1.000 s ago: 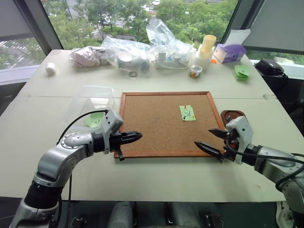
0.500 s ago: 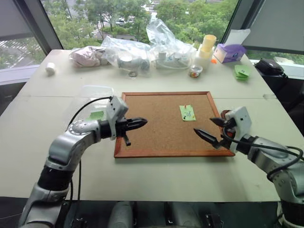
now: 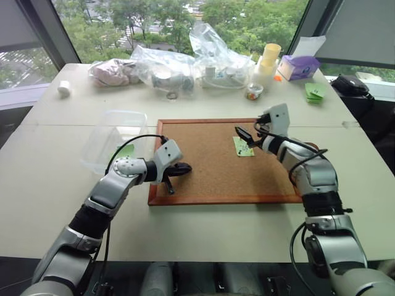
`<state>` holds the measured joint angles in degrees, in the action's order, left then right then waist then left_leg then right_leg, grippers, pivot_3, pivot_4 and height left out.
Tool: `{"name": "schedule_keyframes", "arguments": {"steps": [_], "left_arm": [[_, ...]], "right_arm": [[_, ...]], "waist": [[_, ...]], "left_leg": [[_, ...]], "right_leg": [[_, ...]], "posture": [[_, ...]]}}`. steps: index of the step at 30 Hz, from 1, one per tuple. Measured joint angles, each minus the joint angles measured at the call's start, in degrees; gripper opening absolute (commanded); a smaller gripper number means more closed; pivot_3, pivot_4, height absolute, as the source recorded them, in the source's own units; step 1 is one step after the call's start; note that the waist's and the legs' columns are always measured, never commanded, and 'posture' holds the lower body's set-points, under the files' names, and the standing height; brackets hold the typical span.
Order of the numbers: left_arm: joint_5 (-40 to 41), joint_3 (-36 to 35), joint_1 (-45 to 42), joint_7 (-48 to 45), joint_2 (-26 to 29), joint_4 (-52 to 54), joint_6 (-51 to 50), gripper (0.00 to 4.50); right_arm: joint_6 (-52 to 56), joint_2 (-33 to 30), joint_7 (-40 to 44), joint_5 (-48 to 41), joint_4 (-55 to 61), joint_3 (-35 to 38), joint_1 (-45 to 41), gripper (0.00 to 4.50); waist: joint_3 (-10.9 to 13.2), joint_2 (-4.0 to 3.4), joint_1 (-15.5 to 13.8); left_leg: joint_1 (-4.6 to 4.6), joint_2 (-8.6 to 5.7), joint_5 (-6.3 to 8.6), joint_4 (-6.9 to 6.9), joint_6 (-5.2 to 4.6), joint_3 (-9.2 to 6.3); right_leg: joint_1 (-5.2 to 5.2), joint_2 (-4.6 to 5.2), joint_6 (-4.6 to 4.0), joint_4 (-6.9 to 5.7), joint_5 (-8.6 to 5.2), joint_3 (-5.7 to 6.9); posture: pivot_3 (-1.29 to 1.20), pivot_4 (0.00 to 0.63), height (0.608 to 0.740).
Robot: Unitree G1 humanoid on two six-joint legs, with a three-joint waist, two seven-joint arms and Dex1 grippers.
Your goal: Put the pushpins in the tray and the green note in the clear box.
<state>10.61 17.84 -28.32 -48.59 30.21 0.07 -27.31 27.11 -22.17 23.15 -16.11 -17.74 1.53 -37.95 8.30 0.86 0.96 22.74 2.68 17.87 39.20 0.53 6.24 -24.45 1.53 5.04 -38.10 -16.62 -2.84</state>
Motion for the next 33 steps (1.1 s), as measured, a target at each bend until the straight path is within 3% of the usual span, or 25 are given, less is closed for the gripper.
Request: {"name": "schedule_keyframes", "arguments": {"steps": [11, 14, 21, 33], "left_arm": [[-0.8, -0.9, 1.3, 0.3, -0.7, 0.4, -0.1, 0.0], [-1.0, -1.3, 1.7, 0.3, -1.0, 0.7, -0.2, 0.0], [-1.2, -2.1, 2.3, 0.6, -1.3, 1.1, -0.7, 0.0], [-1.3, -2.8, 2.4, 0.8, -2.2, 0.8, -0.8, 0.0]], "right_arm": [[-6.2, 0.9, 4.5, 4.1, -11.8, -1.0, -2.2, 4.46], [-6.3, 1.4, 5.1, 4.2, -13.9, -1.0, -3.3, 3.67], [-6.4, 1.8, 5.8, 5.3, -16.2, -0.7, -4.4, 0.14], [-6.7, 2.2, 6.1, 5.7, -16.1, -0.2, -4.2, 0.06]], "waist": [[0.0, -0.03, 0.2], [0.0, -0.03, 0.2], [0.0, -0.04, 0.3], [-0.1, -0.08, 0.3]], "left_leg": [[-0.19, 0.02, 0.0, -0.03, 0.0, 0.02], [-0.19, 0.02, 0.0, -0.02, 0.01, 0.03], [-0.24, 0.04, 0.0, -0.03, 0.01, 0.03], [-0.26, 0.02, 0.0, -0.03, 0.01, 0.04]], "right_leg": [[0.14, 0.02, 0.0, -0.04, 0.0, -0.01], [0.14, 0.03, 0.0, -0.05, 0.0, -0.01], [0.17, 0.03, 0.0, -0.07, 0.0, -0.01], [0.2, 0.05, 0.0, -0.08, 0.0, -0.01]], "posture": [[0.0, 0.15, 0.738], [0.0, 0.15, 0.738], [0.0, 0.15, 0.738], [0.0, 0.15, 0.738]]}}
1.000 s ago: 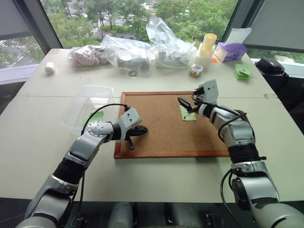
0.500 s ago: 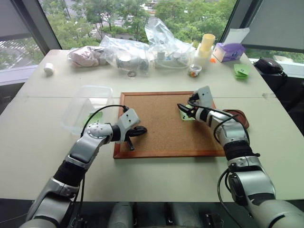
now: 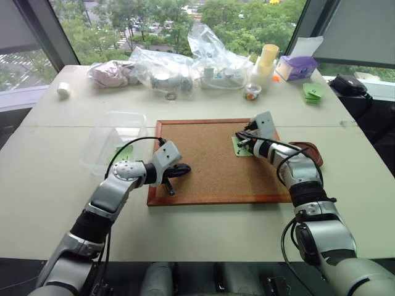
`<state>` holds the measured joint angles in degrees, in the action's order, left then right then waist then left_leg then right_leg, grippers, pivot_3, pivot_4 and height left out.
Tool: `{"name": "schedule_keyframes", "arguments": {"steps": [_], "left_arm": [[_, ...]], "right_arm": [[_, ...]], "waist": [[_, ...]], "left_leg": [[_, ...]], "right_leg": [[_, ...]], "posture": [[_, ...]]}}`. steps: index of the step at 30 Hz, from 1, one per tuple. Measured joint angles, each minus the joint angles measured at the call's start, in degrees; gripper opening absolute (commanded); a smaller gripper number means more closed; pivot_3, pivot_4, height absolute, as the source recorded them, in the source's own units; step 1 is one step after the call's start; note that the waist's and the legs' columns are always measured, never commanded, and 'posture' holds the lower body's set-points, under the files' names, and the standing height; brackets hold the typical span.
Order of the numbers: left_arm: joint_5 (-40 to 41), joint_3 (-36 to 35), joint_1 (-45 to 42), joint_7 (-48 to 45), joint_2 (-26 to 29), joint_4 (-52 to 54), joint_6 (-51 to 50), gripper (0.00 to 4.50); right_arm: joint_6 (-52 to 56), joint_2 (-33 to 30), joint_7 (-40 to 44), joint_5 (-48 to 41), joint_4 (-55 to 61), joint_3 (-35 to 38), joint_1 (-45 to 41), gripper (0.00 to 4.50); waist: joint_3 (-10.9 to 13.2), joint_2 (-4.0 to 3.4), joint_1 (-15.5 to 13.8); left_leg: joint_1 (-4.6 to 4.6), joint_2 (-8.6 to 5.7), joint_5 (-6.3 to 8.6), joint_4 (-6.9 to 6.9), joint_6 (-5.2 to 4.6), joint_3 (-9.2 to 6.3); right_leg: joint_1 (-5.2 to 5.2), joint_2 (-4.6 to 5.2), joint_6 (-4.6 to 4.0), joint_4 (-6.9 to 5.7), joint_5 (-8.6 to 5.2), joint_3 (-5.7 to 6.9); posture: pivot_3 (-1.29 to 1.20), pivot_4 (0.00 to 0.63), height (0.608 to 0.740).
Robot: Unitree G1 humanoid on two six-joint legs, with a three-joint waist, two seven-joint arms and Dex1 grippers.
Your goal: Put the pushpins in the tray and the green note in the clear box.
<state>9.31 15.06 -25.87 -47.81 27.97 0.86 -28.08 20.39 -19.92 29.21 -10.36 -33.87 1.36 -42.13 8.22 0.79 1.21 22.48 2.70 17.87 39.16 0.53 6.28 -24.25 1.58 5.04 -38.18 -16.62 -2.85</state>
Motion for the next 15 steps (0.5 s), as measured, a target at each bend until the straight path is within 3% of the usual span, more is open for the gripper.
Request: {"name": "schedule_keyframes", "arguments": {"steps": [15], "left_arm": [[-0.2, 0.0, 0.0, -0.5, -0.7, -0.7, 0.2, 0.0]], "right_arm": [[-5.7, 0.8, -1.9, -0.6, 2.5, 4.2, 0.8, 0.06]], "waist": [[0.0, -0.01, 0.0]], "left_leg": [[-0.01, -0.01, 0.0, 0.0, 0.0, 0.0]], "right_leg": [[0.01, 0.01, 0.0, 0.0, 0.0, 0.0]], "posture": [[0.0, 0.15, 0.738]]}}
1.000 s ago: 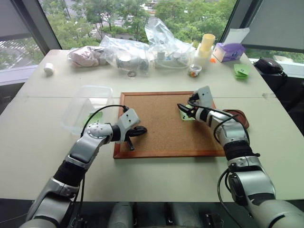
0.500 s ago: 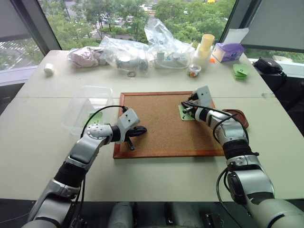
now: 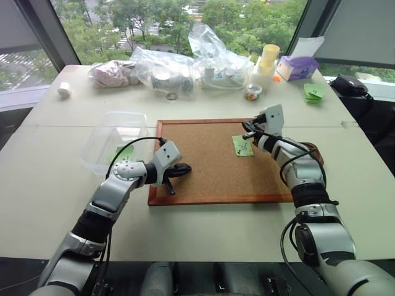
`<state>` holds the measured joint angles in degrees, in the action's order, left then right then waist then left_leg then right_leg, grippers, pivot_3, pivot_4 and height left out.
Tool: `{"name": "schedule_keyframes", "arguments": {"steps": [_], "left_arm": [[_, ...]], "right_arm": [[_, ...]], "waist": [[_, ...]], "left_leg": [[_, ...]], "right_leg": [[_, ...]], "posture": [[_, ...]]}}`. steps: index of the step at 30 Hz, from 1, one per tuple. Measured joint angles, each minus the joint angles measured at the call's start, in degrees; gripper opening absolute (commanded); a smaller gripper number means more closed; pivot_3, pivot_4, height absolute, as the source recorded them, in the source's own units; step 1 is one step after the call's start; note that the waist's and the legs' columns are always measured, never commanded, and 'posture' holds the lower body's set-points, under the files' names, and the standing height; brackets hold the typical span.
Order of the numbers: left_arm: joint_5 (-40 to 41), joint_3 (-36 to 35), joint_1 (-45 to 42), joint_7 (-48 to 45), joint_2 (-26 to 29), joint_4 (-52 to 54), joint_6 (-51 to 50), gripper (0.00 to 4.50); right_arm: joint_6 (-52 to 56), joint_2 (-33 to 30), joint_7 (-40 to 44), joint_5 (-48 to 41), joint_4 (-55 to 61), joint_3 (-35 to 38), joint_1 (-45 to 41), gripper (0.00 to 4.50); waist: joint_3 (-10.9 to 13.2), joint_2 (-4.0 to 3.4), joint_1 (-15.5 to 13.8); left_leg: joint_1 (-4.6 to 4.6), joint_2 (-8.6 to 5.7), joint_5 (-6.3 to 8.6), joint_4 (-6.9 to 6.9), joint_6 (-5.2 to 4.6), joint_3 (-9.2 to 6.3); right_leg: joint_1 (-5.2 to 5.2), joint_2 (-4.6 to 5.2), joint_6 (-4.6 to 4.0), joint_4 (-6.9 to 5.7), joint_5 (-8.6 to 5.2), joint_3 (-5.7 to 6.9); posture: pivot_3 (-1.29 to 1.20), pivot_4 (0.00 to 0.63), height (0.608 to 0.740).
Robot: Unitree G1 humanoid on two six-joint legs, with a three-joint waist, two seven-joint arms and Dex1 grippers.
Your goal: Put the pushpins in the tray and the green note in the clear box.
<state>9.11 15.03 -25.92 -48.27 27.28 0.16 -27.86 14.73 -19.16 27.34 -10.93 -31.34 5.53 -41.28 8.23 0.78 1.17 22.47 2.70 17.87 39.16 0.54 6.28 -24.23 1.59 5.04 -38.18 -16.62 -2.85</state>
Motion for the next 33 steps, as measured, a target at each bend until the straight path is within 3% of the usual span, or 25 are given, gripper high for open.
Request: {"name": "schedule_keyframes", "arguments": {"steps": [7, 12, 18, 28, 31, 33], "left_arm": [[-0.2, 0.0, 0.0, 0.0, -0.6, 0.0, 0.1, 0.0], [-0.2, -0.1, 0.5, 0.0, -0.5, 0.6, 0.1, 0.0], [-1.0, -0.5, 0.8, 0.0, -0.4, 0.5, 0.0, 0.0], [-1.2, -0.2, -0.5, -1.2, -1.5, -1.7, 0.7, 0.0], [-1.2, -0.2, -0.6, -1.4, -1.5, -1.8, 0.8, 0.0], [-1.2, -0.3, -0.6, -1.4, -1.5, -1.8, 0.8, 0.0]], "right_arm": [[1.8, -1.5, -1.8, -1.3, 5.6, 2.8, 2.4, 0.06], [6.4, -8.3, -5.0, -1.7, 17.7, 9.1, 12.2, 0.06], [11.6, -9.2, -8.1, -2.2, 25.7, 13.1, 23.1, 0.06], [9.1, -9.1, -11.8, -0.6, 19.6, 13.0, 22.7, 0.06], [8.1, -9.3, -12.4, -0.4, 17.9, 13.1, 22.1, 0.97], [8.1, -9.3, -12.5, -0.4, 17.1, 13.1, 22.2, 2.0]], "waist": [[0.0, 0.0, -0.4], [0.0, 0.01, -0.4], [-0.1, -0.14, 0.0], [-0.1, -0.14, -0.4], [-0.1, -0.14, -0.4], [-0.1, -0.15, -0.4]], "left_leg": [[0.02, -0.02, 0.0, 0.0, 0.0, -0.01], [0.04, -0.01, 0.02, -0.06, -0.03, -0.05], [-0.12, 0.01, 0.16, -0.04, -0.26, -0.05], [-0.11, -0.08, 0.16, -0.01, -0.27, -0.06], [-0.11, -0.08, 0.16, -0.01, -0.27, -0.1], [-0.1, -0.08, 0.16, -0.02, -0.28, -0.09]], "right_leg": [[0.0, 0.06, 0.0, 0.01, 0.0, 0.0], [0.01, 0.08, 0.0, 0.07, 0.0, -0.04], [0.13, -0.03, 0.0, 0.01, 0.0, -0.09], [0.18, -0.03, 0.0, 0.06, -0.01, -0.07], [0.19, -0.03, 0.0, 0.06, -0.01, -0.07], [0.19, -0.03, 0.0, 0.06, -0.01, -0.07]], "posture": [[0.0, 0.15, 0.738], [0.0, 0.15, 0.738], [0.0, 0.15, 0.738], [0.0, 0.15, 0.738], [0.0, 0.15, 0.738], [0.0, 0.15, 0.738]]}}
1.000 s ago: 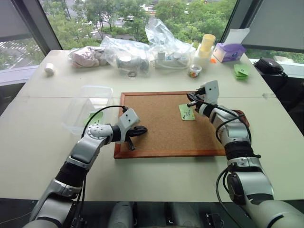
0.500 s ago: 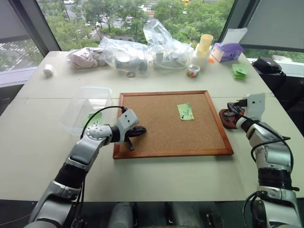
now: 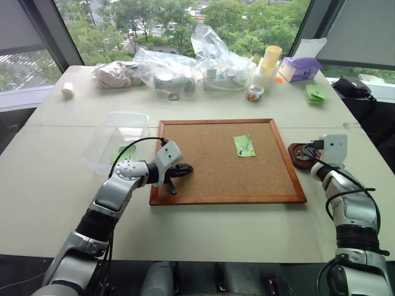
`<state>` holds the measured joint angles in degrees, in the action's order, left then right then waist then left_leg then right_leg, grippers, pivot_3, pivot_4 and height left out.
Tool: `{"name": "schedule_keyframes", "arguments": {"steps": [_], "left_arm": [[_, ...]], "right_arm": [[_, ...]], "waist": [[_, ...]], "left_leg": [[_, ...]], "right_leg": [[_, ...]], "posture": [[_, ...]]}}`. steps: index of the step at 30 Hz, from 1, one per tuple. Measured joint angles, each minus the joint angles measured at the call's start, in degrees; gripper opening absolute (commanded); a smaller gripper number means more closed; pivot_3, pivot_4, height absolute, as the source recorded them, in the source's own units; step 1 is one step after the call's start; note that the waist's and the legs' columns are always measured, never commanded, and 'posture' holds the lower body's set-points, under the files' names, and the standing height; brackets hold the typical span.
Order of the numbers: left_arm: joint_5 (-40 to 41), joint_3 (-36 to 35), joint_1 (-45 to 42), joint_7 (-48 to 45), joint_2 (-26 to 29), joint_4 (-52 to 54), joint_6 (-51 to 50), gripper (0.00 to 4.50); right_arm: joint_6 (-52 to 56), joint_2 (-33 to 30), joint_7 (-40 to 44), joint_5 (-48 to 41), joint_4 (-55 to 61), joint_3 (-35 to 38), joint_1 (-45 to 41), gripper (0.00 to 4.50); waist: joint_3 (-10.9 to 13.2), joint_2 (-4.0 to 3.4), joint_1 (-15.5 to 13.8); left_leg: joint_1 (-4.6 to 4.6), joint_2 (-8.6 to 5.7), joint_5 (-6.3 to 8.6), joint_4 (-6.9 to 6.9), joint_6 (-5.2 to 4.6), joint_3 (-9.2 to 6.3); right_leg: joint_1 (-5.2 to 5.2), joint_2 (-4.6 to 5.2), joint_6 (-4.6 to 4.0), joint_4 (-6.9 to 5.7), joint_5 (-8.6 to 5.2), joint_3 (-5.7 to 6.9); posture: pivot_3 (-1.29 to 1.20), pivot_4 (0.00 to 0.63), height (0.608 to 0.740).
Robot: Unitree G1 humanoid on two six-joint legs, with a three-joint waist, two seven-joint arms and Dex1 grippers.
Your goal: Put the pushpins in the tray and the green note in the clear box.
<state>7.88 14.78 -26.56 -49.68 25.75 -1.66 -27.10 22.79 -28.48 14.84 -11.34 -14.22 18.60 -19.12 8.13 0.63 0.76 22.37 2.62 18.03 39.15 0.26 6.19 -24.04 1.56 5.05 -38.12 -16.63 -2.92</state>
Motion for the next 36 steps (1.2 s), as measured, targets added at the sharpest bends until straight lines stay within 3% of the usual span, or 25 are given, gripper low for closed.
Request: {"name": "schedule_keyframes", "arguments": {"steps": [3, 5, 22, 26, 30, 36], "left_arm": [[0.0, 0.0, 0.0, 0.0, 0.0, 0.0, -0.1, 0.0], [0.0, 0.0, 0.0, 0.0, 0.0, 0.0, -0.1, 0.0], [0.0, -0.3, 0.4, 0.2, -0.3, 0.3, -0.2, 0.0], [0.0, -0.3, 0.4, 0.2, -0.2, 0.2, -0.2, 0.0], [0.0, -0.3, 0.4, 0.2, -0.7, 0.2, -0.1, 0.0], [-0.1, -0.3, 0.4, 0.2, -0.6, 0.2, -0.1, 0.0]], "right_arm": [[-0.1, 0.0, -0.4, -0.1, -0.1, 0.1, 0.0, 3.62], [-0.3, 0.0, -0.9, -0.1, -0.1, 0.3, 0.0, 4.47], [-1.5, 0.3, -0.1, -3.5, 3.2, 2.4, -0.9, 4.47], [-1.5, 0.5, 5.6, -4.0, 12.3, -3.8, 1.6, 4.47], [-2.0, 3.9, 6.1, -2.2, 12.5, -9.7, 2.5, 4.47], [-2.5, 5.4, 6.6, -1.4, 11.6, -11.5, 2.3, 4.47]], "waist": [[0.0, 0.0, 0.0], [0.0, 0.0, 0.0], [0.0, -0.03, 0.0], [0.0, -0.01, 0.1], [0.0, -0.01, -0.1], [0.0, -0.01, -0.1]], "left_leg": [[0.0, 0.0, 0.0, 0.0, 0.0, -0.01], [0.0, 0.0, 0.0, 0.0, 0.0, -0.01], [0.0, 0.0, 0.0, 0.0, 0.0, -0.03], [-0.01, 0.02, 0.02, 0.0, -0.03, -0.08], [0.02, -0.04, 0.03, 0.01, -0.05, -0.09], [0.02, -0.05, 0.03, 0.01, -0.06, -0.1]], "right_leg": [[0.01, 0.0, 0.0, 0.0, 0.0, 0.0], [0.01, 0.0, 0.0, 0.0, 0.0, 0.0], [0.02, 0.0, 0.0, 0.0, 0.0, 0.0], [0.05, -0.01, 0.0, 0.01, 0.0, 0.0], [0.05, 0.01, 0.01, 0.01, 0.0, 0.01], [0.05, 0.02, 0.0, 0.03, -0.01, 0.02]], "posture": [[0.0, 0.15, 0.738], [0.0, 0.15, 0.738], [0.0, 0.15, 0.738], [0.0, 0.15, 0.738], [0.0, 0.15, 0.738], [0.0, 0.15, 0.738]]}}
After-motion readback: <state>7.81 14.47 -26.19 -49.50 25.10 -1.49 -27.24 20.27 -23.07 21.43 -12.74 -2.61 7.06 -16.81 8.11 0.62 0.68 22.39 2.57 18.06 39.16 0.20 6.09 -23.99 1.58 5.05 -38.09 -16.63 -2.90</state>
